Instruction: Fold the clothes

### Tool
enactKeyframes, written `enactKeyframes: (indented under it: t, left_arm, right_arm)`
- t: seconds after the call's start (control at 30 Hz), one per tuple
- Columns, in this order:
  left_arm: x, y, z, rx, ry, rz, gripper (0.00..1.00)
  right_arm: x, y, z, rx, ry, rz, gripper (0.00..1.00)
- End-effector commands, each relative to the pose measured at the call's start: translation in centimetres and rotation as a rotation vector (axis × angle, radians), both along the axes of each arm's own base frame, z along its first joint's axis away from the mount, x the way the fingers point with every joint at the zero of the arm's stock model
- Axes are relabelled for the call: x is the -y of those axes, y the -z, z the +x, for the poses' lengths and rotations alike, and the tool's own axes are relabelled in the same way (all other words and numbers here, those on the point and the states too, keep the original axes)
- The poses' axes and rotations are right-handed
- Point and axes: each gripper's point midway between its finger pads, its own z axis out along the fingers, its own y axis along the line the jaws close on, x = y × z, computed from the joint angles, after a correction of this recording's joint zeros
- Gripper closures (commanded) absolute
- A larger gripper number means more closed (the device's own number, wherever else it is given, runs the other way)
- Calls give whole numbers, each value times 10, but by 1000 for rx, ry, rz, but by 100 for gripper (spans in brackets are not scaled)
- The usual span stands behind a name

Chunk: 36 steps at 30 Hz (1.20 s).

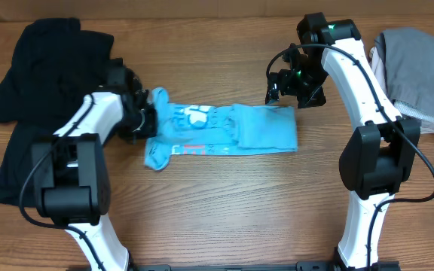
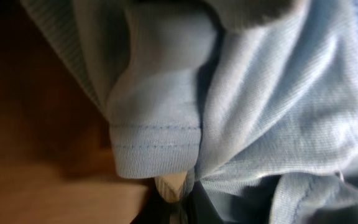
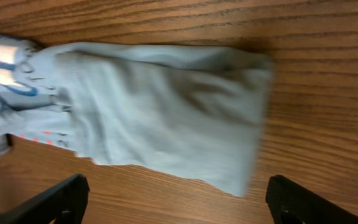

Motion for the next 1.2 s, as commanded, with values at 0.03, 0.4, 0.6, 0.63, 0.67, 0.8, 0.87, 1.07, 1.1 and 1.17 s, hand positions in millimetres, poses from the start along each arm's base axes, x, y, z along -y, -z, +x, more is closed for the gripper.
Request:
enactKeyframes:
  t: [0.03,0.4,0.6,0.63,0.67,0.8,0.87,1.07,1.1,1.17]
  left_arm:
    - [-57,-18,5,-24,-105,109,96]
    - [-57,-91,35,74,-47,121,96]
    - [-42,-120,45,113,7,124,96]
    - [-38,-124,45,117,22,124,96]
    - [-35,-127,46,121,36,124,96]
    - [-14,-137,46,138,112,125,96]
    - [1,-140,45,148,181,126,96]
    - [59,-142,31,149,392,133,96]
    - [67,-142,29,149,413,138,96]
    - [86,-142,23,150,464,146,96]
  right_arm:
    - [2,-3,2,7,25,-4,17]
    - [-54,26,-40,-132,-77,201,96]
    - [-85,53,-71,-204,-141,297,96]
    - [-88,57,-75,-210,-143,306,96]
    - [-89,61,-76,-213,-141,308,96]
    - [-90,78,-79,-212,-117,308,96]
    - [-88,84,-79,-209,-106,308,96]
    - [-84,88,-77,-212,-88,307,96]
    - [-85,88,-77,-211,-89,308,96]
    - [-85,88,-77,-210,-89,308,96]
